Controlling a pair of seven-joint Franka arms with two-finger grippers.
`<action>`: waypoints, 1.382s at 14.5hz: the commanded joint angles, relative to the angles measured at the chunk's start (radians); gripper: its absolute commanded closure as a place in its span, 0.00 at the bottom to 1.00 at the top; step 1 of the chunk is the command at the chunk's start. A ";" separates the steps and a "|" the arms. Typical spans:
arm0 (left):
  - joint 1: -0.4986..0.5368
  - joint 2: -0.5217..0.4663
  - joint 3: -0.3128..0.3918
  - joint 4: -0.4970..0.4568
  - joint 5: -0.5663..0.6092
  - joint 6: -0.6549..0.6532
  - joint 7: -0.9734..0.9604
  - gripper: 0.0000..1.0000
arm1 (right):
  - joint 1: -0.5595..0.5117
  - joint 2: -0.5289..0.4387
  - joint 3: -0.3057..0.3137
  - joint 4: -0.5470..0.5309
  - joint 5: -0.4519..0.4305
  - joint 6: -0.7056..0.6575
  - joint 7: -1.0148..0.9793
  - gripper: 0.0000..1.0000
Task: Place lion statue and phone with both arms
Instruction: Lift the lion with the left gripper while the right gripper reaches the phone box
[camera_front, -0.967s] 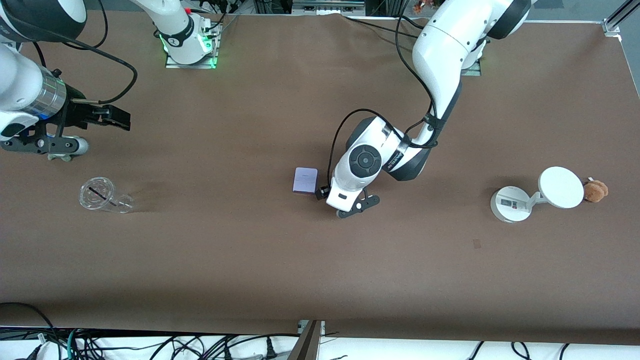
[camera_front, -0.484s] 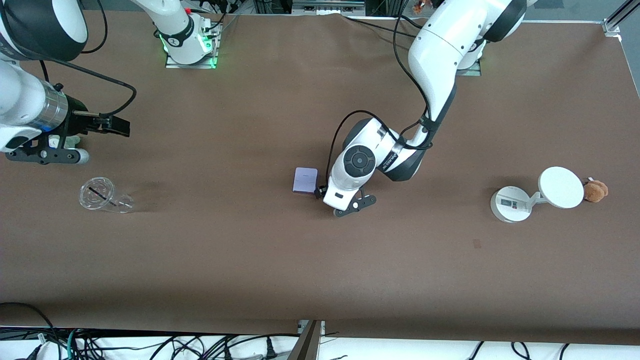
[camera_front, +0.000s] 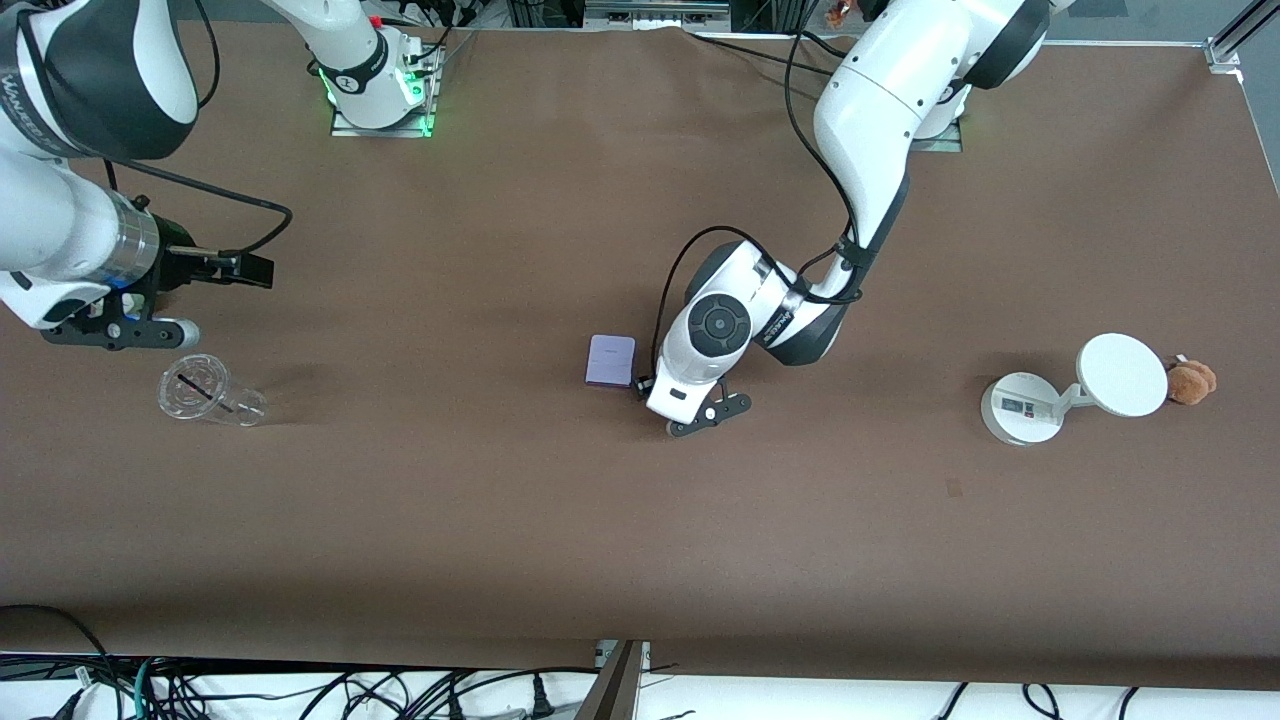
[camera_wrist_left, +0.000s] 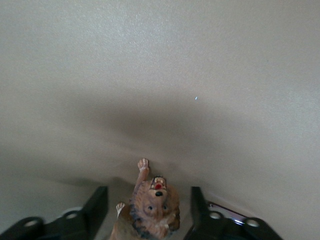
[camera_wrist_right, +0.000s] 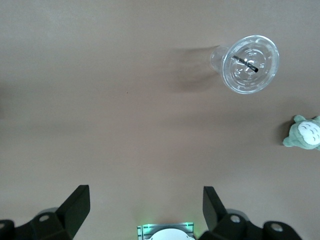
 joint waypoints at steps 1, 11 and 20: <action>-0.007 0.009 0.008 0.019 0.023 0.005 0.011 0.44 | 0.003 0.028 0.007 0.002 0.004 0.010 -0.004 0.00; -0.012 0.006 0.008 0.019 0.049 0.002 0.034 1.00 | 0.144 0.163 0.017 0.000 0.068 0.164 0.118 0.00; 0.215 -0.123 0.023 0.022 0.048 -0.281 0.477 1.00 | 0.245 0.241 0.017 -0.037 0.107 0.323 0.259 0.00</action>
